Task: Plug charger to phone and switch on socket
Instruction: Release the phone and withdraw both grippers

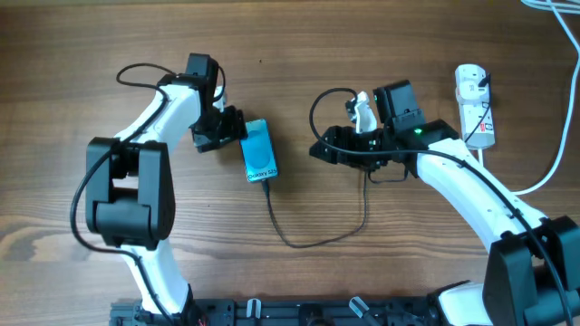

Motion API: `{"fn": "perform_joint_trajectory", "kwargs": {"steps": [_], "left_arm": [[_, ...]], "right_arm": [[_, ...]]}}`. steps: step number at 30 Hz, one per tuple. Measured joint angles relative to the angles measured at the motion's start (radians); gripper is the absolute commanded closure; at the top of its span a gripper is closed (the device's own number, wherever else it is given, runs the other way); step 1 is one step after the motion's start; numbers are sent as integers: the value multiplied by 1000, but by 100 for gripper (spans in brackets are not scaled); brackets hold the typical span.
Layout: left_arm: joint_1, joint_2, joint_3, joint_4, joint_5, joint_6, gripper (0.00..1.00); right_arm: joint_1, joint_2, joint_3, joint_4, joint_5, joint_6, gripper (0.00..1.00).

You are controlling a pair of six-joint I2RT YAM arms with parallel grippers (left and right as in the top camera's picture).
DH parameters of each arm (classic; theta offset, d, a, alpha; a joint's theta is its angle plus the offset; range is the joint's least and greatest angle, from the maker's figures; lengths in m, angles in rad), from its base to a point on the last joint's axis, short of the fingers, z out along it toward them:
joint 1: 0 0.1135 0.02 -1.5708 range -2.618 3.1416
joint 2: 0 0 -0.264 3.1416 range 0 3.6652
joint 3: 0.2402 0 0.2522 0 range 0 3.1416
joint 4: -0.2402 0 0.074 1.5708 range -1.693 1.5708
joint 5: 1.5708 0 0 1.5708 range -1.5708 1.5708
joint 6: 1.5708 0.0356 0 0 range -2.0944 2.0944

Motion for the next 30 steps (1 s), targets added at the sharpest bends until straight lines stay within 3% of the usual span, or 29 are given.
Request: {"fn": "perform_joint_trajectory", "kwargs": {"steps": [2,5,7,9,11,12,15,22,30], "left_arm": [[0,-73,1,-22,-16,0,28],[0,-320,37,-27,-22,0,32],[0,-489,52,-30,-23,-8,34],[0,-642,61,-37,-23,-18,34],[0,-749,62,-45,-22,-22,32],[0,-798,62,-50,-22,-24,28],[0,-887,61,-61,-22,-27,0],[0,-958,61,-86,-26,-37,0],[0,-957,61,-89,-26,-37,0]], "right_arm": [[0,-21,0,-32,23,-8,21],[0,-123,2,-111,86,-17,34],[0,-203,3,-173,123,-35,53],[0,-280,23,-235,170,-43,81],[-3,-345,62,-317,222,-50,96],[-10,-370,81,-344,238,-51,96],[-66,-431,183,-493,310,-55,96],[-384,-459,365,-631,377,-121,96],[-911,-362,444,-636,212,-276,96]]}}
